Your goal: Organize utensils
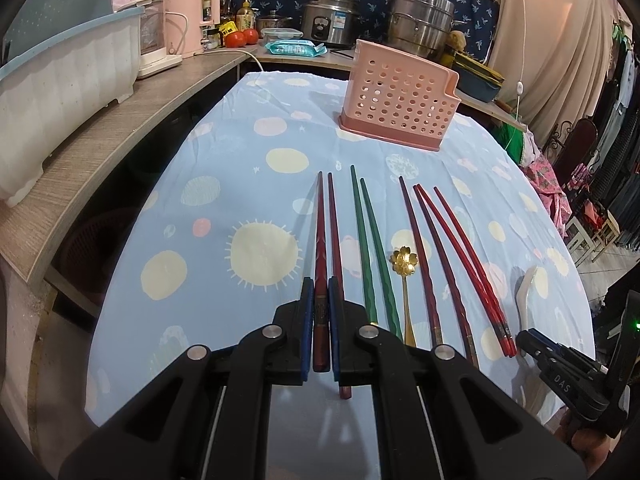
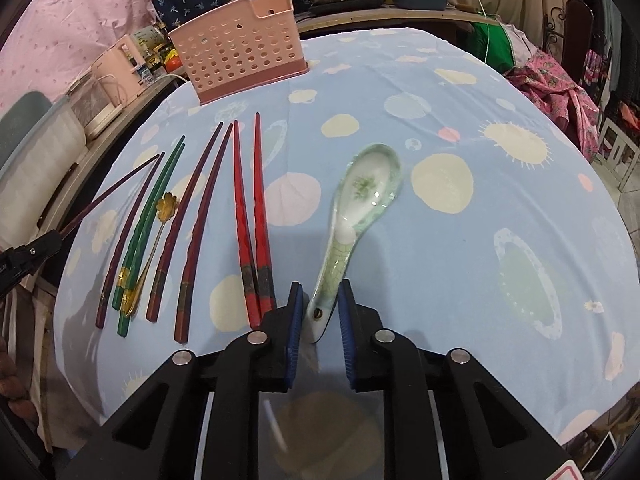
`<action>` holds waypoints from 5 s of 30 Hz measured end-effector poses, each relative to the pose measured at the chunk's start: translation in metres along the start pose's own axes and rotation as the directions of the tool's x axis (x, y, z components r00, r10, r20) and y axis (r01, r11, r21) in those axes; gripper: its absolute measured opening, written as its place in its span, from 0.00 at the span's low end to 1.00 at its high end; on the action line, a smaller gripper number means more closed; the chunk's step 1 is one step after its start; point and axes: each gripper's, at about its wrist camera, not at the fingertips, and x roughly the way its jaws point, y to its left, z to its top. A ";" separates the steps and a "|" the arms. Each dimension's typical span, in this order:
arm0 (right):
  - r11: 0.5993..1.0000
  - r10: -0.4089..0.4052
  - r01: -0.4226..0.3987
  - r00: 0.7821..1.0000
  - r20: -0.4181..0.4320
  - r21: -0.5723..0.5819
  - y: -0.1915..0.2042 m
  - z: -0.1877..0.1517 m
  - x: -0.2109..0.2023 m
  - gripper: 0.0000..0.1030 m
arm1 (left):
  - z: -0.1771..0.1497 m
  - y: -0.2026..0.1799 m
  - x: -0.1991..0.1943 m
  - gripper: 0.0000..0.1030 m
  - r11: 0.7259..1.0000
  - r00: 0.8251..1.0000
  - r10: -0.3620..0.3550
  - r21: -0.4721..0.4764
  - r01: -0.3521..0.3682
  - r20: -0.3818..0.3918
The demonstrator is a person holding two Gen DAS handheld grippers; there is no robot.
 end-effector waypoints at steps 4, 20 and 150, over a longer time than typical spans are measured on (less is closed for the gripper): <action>1.000 -0.010 0.009 1.000 0.021 0.023 -0.010 0.004 -0.009 0.07 | 0.002 0.001 -0.005 0.07 1.000 1.000 0.000 -0.001 0.000 0.016; 1.000 0.000 -0.002 0.994 0.108 0.017 -0.016 0.022 -0.032 0.04 | 0.019 0.002 -0.027 0.07 1.000 0.996 -0.008 -0.011 0.009 0.088; 0.994 0.040 -0.035 0.998 0.045 -0.103 0.025 0.010 -0.001 0.32 | -0.005 0.000 0.028 0.54 1.000 1.000 0.014 0.014 -0.014 -0.004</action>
